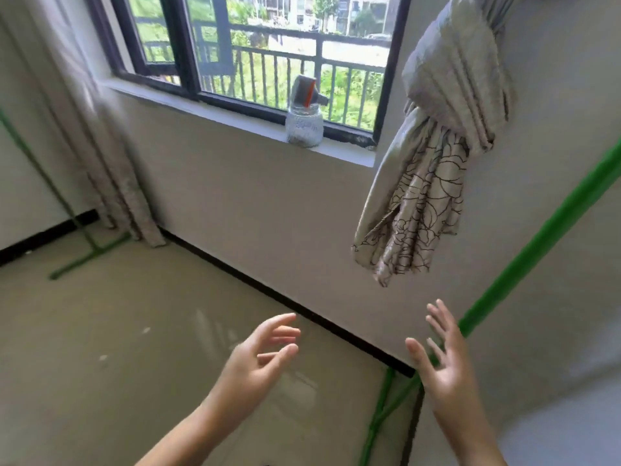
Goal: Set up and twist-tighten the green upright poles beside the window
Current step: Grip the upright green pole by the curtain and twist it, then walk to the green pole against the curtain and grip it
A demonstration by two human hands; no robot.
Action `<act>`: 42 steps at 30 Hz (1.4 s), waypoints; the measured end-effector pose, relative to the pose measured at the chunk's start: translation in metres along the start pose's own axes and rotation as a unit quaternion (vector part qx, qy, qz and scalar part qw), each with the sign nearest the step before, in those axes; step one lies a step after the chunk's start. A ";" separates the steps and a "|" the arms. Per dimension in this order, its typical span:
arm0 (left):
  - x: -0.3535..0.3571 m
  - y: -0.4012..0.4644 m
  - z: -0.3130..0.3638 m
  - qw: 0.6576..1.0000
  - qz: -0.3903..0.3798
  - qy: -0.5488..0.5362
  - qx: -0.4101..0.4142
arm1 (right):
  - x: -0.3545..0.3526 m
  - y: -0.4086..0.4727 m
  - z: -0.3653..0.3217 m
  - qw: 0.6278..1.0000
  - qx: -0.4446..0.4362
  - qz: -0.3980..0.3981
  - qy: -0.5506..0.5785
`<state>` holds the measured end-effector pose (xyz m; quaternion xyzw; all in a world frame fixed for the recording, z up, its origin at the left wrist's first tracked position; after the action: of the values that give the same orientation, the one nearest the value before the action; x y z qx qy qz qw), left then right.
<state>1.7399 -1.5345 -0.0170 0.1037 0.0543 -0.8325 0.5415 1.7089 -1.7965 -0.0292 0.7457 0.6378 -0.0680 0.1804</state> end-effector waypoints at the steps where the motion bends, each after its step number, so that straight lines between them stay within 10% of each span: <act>1: -0.016 -0.022 -0.011 0.999 0.029 0.001 -0.016 | 0.018 -0.005 0.003 1.000 0.000 -0.023 0.007; 21: -0.256 -0.295 -0.154 0.910 0.376 -0.034 -0.173 | 0.382 -0.086 -0.041 0.953 0.030 -0.296 0.055; 42: -0.588 -0.170 -0.241 0.827 0.533 -0.070 -0.161 | 0.700 0.209 -0.105 0.934 0.016 -0.354 0.053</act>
<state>1.8432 -0.8928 -0.1192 -0.0313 0.0858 -0.3985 0.9126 2.0231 -1.1362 -0.1260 0.4772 0.8677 -0.0982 0.0988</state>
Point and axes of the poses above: each hand's wrist, its own y-axis towards the middle knuckle, its own x-axis out of the palm, z = x × y, the point moved 3 cm from there along y, towards the middle knuckle, and after that the axes turned 10 degrees about -z, right-handed, at the moved point
